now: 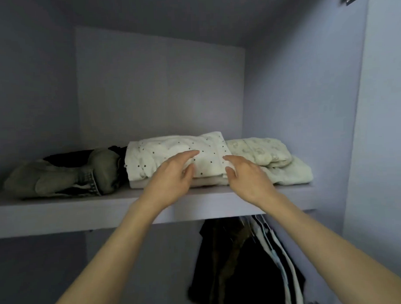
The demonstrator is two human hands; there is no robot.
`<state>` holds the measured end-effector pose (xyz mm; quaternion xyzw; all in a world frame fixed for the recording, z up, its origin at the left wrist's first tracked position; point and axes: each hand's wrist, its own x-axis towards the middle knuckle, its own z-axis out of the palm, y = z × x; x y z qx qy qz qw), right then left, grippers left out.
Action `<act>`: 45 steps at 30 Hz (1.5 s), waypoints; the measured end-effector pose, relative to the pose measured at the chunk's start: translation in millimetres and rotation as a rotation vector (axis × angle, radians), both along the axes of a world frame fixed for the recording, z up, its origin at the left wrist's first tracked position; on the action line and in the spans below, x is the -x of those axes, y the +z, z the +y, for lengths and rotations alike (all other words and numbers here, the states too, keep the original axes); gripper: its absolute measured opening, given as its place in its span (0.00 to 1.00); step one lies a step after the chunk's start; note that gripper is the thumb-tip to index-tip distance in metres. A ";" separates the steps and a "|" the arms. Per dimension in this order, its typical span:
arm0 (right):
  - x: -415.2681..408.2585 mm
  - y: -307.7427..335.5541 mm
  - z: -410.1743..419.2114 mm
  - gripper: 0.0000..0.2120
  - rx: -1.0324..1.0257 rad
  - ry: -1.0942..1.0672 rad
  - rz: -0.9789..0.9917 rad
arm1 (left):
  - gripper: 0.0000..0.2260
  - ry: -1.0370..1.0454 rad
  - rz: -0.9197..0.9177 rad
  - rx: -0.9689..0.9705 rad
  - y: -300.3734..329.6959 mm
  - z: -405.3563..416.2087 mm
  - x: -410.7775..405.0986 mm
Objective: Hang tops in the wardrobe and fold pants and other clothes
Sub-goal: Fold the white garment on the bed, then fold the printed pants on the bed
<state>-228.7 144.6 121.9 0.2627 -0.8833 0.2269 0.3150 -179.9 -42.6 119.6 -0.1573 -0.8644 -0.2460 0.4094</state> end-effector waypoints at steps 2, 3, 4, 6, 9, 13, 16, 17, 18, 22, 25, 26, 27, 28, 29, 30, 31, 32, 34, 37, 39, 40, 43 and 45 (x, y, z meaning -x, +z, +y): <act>-25.3 -15.0 20.8 0.18 0.101 -0.040 -0.003 | 0.16 -0.116 -0.036 -0.084 -25.6 25.4 -16.4; -37.3 -25.2 31.7 0.17 0.118 -0.054 -0.019 | 0.16 -0.157 -0.064 -0.128 -38.7 38.4 -24.9; -48.8 -38.1 43.8 0.17 0.125 -0.070 -0.045 | 0.16 -0.188 -0.096 -0.170 -52.7 51.2 -31.9; -70.4 -65.6 65.6 0.15 0.127 -0.110 -0.098 | 0.16 -0.240 -0.177 -0.202 -79.8 74.1 -42.5; -109.5 -123.7 101.4 0.15 0.083 -0.191 -0.256 | 0.16 -0.340 -0.371 -0.161 -128.7 111.0 -58.5; -180.4 -206.3 153.9 0.17 0.085 -0.396 -0.505 | 0.16 -0.518 -0.704 -0.066 -203.9 164.7 -92.7; -243.5 -252.2 182.9 0.18 0.150 -0.554 -0.630 | 0.16 -0.646 -0.867 0.015 -250.5 201.3 -125.2; -269.4 -265.0 192.4 0.18 0.177 -0.613 -0.657 | 0.16 -0.702 -0.898 0.052 -264.6 215.4 -139.1; -284.8 -272.8 198.1 0.18 0.191 -0.643 -0.665 | 0.16 -0.742 -0.913 0.067 -274.2 223.3 -147.0; -380.7 -299.2 221.9 0.18 0.338 -0.856 -0.710 | 0.15 -0.963 -0.998 0.187 -308.3 267.0 -207.4; -456.7 -307.2 239.7 0.18 0.427 -1.034 -0.695 | 0.14 -1.136 -1.020 0.254 -320.7 308.4 -258.8; -485.9 -307.1 246.5 0.18 0.444 -1.099 -0.678 | 0.13 -1.200 -1.009 0.312 -322.7 325.4 -280.4; -504.5 -306.2 251.7 0.17 0.461 -1.143 -0.663 | 0.13 -1.243 -0.989 0.355 -323.5 335.8 -294.9; -534.8 -306.3 259.2 0.17 0.491 -1.209 -0.648 | 0.13 -1.310 -0.974 0.387 -324.9 353.4 -317.7; -564.9 -305.8 265.1 0.17 0.524 -1.276 -0.637 | 0.13 -1.382 -0.965 0.413 -325.2 370.0 -340.8; -592.9 -305.9 270.5 0.17 0.550 -1.331 -0.616 | 0.13 -1.438 -0.957 0.431 -326.2 385.6 -362.3; -623.4 -305.9 275.2 0.17 0.583 -1.386 -0.607 | 0.13 -1.487 -0.949 0.457 -328.0 400.8 -386.9; -654.7 -306.8 280.5 0.17 0.615 -1.444 -0.603 | 0.13 -1.544 -0.927 0.488 -328.9 416.6 -412.5; -713.6 -313.3 292.2 0.17 0.679 -1.555 -0.582 | 0.13 -1.639 -0.905 0.578 -328.7 446.8 -463.3; -780.9 -321.8 307.4 0.17 0.724 -1.655 -0.571 | 0.13 -1.732 -0.925 0.672 -331.3 487.9 -527.4; -825.3 -324.1 320.2 0.17 0.772 -1.714 -0.558 | 0.13 -1.802 -0.906 0.734 -337.2 516.1 -575.8; -853.0 -328.4 332.4 0.17 0.792 -1.750 -0.547 | 0.13 -1.825 -0.885 0.775 -341.8 534.9 -604.2; -933.4 -339.2 374.0 0.18 0.843 -1.841 -0.542 | 0.14 -1.873 -0.870 0.886 -347.4 586.2 -684.0; -966.1 -341.2 391.0 0.18 0.857 -1.880 -0.542 | 0.14 -1.891 -0.857 0.942 -351.8 609.3 -713.3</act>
